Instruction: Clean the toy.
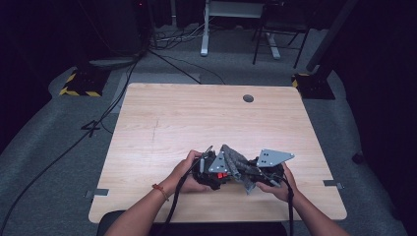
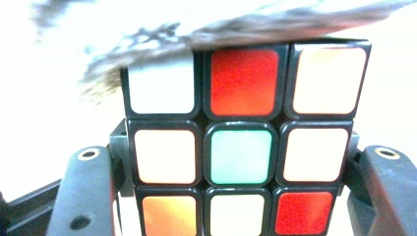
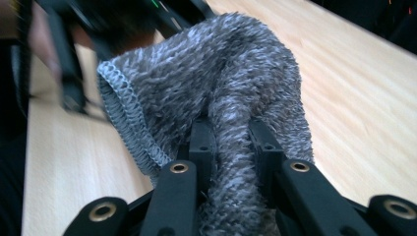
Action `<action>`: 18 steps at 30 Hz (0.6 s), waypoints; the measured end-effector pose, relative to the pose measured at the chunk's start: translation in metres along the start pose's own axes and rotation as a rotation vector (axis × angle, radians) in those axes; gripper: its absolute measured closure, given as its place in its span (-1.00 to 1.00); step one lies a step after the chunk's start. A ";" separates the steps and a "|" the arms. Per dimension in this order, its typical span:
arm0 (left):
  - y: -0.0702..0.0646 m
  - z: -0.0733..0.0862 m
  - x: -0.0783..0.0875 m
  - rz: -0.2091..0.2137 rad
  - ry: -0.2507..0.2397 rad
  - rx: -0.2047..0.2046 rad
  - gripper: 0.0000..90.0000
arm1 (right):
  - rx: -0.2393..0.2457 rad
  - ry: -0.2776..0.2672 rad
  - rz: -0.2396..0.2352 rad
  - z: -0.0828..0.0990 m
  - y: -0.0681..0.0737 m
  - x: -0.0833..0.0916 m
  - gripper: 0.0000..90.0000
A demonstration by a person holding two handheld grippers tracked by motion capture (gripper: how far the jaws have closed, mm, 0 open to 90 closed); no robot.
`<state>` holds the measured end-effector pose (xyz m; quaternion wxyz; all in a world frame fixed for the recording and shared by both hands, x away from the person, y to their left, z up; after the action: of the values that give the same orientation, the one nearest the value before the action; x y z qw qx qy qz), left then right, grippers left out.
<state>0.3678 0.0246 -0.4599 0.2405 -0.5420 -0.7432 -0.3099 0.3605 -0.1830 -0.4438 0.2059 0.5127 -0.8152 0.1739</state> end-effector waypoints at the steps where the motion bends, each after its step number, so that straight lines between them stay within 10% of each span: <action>1: 0.001 0.000 0.002 -0.003 -0.006 0.003 -0.25 | -0.006 0.011 0.005 0.003 -0.002 0.001 0.69; 11: 0.000 0.000 -0.003 0.007 0.011 0.002 -0.25 | 0.029 -0.061 -0.067 -0.013 0.018 0.007 0.69; 18: -0.007 -0.002 -0.007 0.026 0.028 -0.023 -0.25 | 0.059 -0.045 -0.019 -0.018 0.019 0.003 0.69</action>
<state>0.3629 0.0164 -0.4648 0.2487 -0.5501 -0.7290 -0.3226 0.3452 -0.1690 -0.4283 0.1739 0.5300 -0.8093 0.1843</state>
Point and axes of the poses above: each handheld gripper's, and its own axes: x roughly backward along the jaws, z roughly out of its underside, y roughly to its left, the point moved 2 cm from there along -x, roughly forward along the jaws
